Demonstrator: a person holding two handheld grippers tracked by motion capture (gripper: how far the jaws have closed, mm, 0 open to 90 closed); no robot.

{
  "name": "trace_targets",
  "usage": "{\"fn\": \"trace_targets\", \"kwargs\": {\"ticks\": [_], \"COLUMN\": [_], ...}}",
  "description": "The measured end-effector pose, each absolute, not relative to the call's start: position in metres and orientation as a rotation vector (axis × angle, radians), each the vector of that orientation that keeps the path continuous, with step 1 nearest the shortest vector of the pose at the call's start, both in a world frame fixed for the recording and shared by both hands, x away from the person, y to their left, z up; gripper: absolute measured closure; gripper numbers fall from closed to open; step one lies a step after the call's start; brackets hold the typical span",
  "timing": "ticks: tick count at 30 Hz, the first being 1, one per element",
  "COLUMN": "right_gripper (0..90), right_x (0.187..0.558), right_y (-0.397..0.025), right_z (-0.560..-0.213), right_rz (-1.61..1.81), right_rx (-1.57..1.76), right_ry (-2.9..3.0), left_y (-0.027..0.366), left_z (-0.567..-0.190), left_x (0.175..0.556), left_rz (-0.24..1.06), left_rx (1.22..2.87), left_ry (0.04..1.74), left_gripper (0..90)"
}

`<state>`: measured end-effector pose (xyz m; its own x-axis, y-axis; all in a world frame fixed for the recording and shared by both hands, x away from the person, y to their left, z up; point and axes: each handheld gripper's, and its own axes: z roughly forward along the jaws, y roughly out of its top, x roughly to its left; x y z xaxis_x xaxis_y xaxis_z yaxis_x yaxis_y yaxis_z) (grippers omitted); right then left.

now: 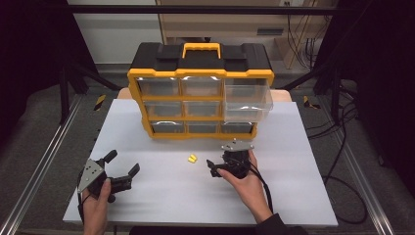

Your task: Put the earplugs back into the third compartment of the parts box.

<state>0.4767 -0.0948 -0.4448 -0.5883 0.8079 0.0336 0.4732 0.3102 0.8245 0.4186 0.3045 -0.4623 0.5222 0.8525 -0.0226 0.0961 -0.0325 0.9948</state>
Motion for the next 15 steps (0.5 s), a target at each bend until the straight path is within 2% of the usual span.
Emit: {"fn": "trace_targets", "kwargs": {"ticks": [15], "right_gripper": [10.9], "right_x": [0.491], "right_y": [-0.064], "right_z": [-0.446], "right_rz": [1.137], "right_rx": [1.181], "right_ry": [2.278], "left_y": [0.305], "left_z": [-0.463], "left_x": [0.419], "left_rz": [0.735], "left_rx": [1.490], "left_ry": [0.854], "left_gripper": [1.2]}}
